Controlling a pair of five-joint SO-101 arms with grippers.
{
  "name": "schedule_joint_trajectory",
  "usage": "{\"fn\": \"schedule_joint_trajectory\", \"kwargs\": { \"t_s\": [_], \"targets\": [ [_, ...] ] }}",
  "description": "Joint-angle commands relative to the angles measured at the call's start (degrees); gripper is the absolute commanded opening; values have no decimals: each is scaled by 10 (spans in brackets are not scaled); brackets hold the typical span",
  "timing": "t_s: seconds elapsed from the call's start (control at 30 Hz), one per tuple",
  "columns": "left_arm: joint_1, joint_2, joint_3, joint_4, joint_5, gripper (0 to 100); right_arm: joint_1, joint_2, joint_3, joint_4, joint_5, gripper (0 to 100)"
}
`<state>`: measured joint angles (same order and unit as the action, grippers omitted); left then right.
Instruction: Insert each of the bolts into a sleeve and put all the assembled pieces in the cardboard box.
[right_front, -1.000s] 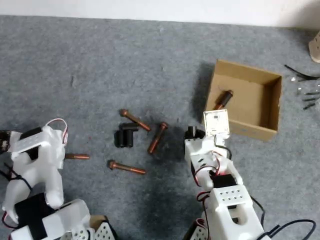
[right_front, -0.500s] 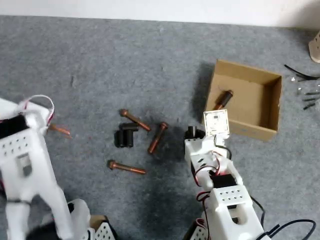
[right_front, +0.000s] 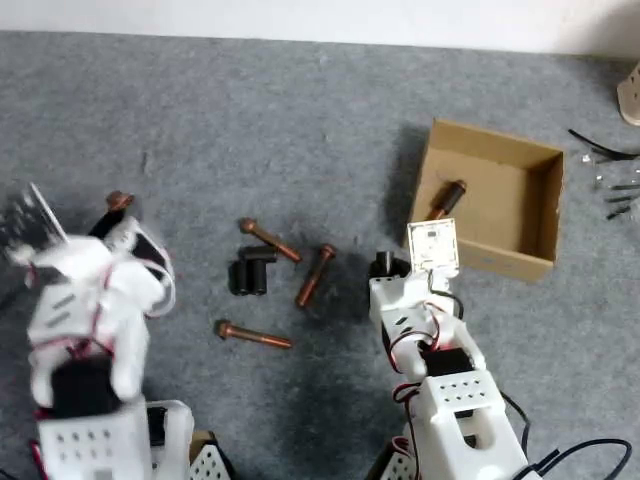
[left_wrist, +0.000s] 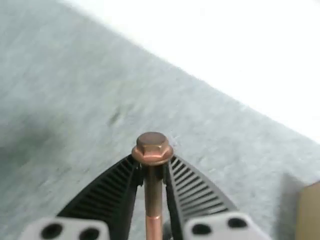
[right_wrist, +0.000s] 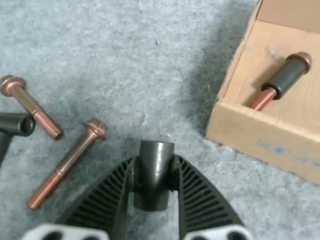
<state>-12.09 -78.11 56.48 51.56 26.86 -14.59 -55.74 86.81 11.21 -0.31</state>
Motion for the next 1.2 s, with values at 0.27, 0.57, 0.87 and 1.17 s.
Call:
{"fn": "schedule_joint_trajectory", "kwargs": {
  "t_s": [0.27,0.57,0.87,1.17],
  "targets": [
    [162,-240,315,-241,-4,4,-89,-17,31,-21,166,3],
    [298,-239,382,-344,123,4,-94,-46,55,-73,150,3],
    [269,-239,407,-351,227,4,-97,-375,172,29,133,3],
    [269,-239,401,-351,209,4,-144,-473,150,188,104,3]
  ]
}}
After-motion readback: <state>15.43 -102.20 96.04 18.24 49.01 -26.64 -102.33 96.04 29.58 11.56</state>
